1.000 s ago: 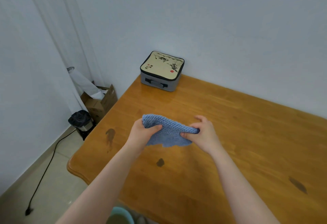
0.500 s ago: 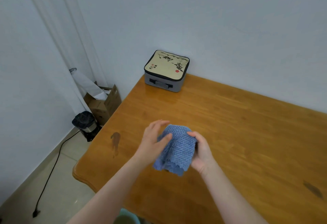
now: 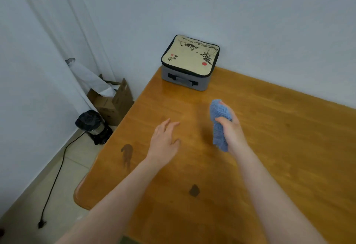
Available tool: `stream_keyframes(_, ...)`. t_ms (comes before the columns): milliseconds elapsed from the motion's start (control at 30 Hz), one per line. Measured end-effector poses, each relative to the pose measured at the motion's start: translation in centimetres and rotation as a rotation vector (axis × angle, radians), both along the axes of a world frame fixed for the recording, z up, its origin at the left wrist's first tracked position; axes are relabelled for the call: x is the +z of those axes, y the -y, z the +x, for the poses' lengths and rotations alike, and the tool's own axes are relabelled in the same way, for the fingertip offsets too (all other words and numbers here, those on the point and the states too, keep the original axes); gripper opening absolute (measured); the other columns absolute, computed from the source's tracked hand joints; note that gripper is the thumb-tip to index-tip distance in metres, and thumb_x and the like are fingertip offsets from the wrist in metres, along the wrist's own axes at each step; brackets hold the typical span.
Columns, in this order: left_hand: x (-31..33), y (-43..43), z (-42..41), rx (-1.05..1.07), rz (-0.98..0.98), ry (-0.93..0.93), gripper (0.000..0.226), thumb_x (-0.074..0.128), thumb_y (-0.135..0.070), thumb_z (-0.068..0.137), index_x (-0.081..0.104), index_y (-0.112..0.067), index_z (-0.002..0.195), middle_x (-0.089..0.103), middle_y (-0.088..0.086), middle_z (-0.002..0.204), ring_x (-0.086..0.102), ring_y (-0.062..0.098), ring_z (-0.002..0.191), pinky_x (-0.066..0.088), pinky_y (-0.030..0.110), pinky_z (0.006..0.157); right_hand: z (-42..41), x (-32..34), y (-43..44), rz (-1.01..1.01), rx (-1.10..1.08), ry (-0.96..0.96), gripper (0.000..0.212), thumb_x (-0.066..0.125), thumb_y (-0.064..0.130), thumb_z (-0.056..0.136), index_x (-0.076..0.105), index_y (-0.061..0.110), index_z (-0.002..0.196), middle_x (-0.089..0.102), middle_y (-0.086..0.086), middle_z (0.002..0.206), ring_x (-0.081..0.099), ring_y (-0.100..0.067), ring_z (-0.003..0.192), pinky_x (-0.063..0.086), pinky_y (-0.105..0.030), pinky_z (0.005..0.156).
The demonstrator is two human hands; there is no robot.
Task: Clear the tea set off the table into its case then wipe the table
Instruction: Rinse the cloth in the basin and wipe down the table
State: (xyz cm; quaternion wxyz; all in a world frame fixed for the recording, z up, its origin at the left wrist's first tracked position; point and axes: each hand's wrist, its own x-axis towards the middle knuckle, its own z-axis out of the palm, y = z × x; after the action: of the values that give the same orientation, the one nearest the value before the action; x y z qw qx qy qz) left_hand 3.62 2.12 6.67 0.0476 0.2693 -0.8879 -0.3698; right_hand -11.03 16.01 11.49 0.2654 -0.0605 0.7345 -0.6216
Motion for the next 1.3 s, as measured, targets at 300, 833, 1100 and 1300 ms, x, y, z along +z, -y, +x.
stream_keyframes(300, -3.9, 3.1, -1.7, 0.141, 0.032, 0.079, 0.049, 0.06, -0.033, 0.091, 0.044, -0.031, 0.138, 0.022, 0.003, 0.157, 0.017, 0.022, 0.145, 0.018, 0.036, 0.115, 3.0, -10.8, 3.9, 0.665, 0.674, -0.694, 0.086, 0.056, 0.06, 0.084, 0.02, 0.021, 0.153, 0.049, -0.001, 0.142, 0.041, -0.024, 0.134, 0.027, -0.05, 0.113)
stream_keyframes(833, -6.8, 5.8, -2.8, 0.216, -0.223, 0.099, 0.057, 0.053, -0.031, 0.095, 0.029, -0.035, 0.147, 0.009, 0.002, 0.161, 0.003, 0.024, 0.148, 0.006, 0.044, 0.119, -4.0, -16.5, 10.4, 1.064, 0.42, -0.807, 0.074, 0.01, 0.077, 0.087, 0.003, 0.042, 0.152, -0.005, -0.012, 0.162, -0.013, -0.036, 0.147, -0.007, -0.059, 0.115)
stream_keyframes(1100, -7.2, 8.9, -1.2, 0.291, -0.319, 0.139, 0.055, 0.047, -0.034, 0.098, 0.025, -0.037, 0.148, 0.006, 0.001, 0.162, 0.0, 0.023, 0.149, -0.003, 0.042, 0.117, -6.7, -16.3, 16.3, 0.965, 0.549, -0.922, 0.073, 0.015, 0.073, 0.09, 0.006, 0.037, 0.153, -0.004, -0.008, 0.162, -0.011, -0.031, 0.148, -0.008, -0.048, 0.119)
stream_keyframes(1300, -6.3, 10.8, 2.7, 0.41, -0.272, 0.157, 0.056, 0.047, -0.035, 0.098, 0.024, -0.034, 0.149, 0.006, -0.001, 0.161, 0.001, 0.023, 0.148, 0.0, 0.045, 0.118, -5.6, -16.3, 19.7, 0.721, 0.674, -1.009, 0.053, 0.028, 0.033, 0.101, 0.021, 0.026, 0.153, 0.012, 0.001, 0.162, 0.002, -0.019, 0.149, 0.001, -0.037, 0.122)
